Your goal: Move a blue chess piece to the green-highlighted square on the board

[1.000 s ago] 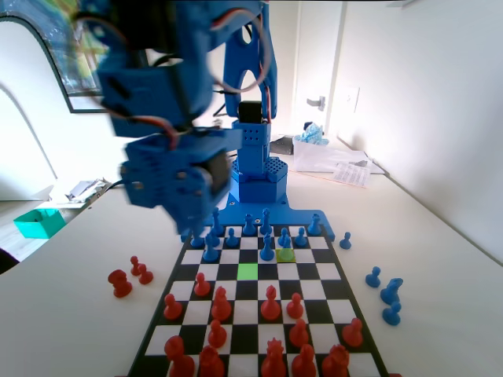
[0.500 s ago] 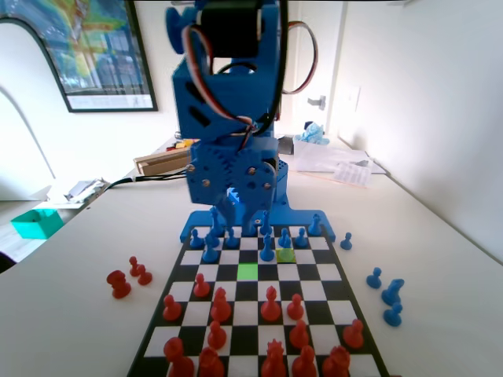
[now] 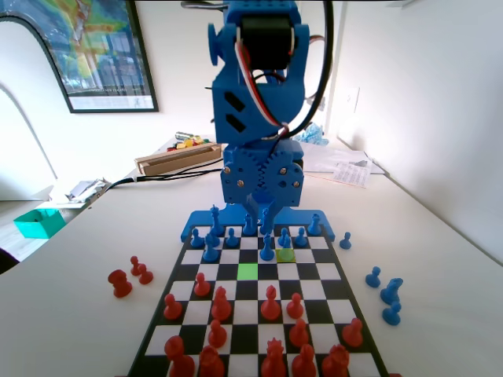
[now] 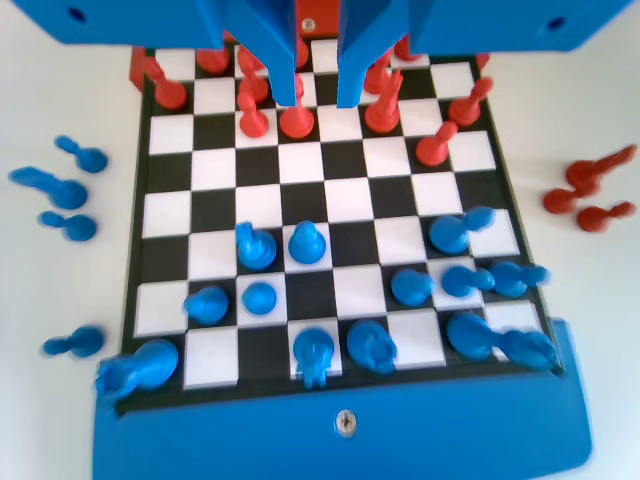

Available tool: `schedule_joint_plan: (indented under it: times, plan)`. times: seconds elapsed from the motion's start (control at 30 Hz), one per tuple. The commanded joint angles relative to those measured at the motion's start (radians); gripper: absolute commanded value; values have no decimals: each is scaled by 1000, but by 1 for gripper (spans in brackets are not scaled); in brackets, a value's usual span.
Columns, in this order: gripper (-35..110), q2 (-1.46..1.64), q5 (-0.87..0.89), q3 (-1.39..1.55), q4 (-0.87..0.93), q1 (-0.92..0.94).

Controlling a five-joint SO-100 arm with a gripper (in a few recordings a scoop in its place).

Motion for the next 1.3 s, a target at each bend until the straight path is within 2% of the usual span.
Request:
schedule_joint_plan:
  times: [0.0, 0.3, 1.27]
  plan:
    - [9, 80, 0, 17, -28, -17]
    - [9, 81, 35, 106, -103, -61]
    - [9, -138, 143, -9, -67, -192]
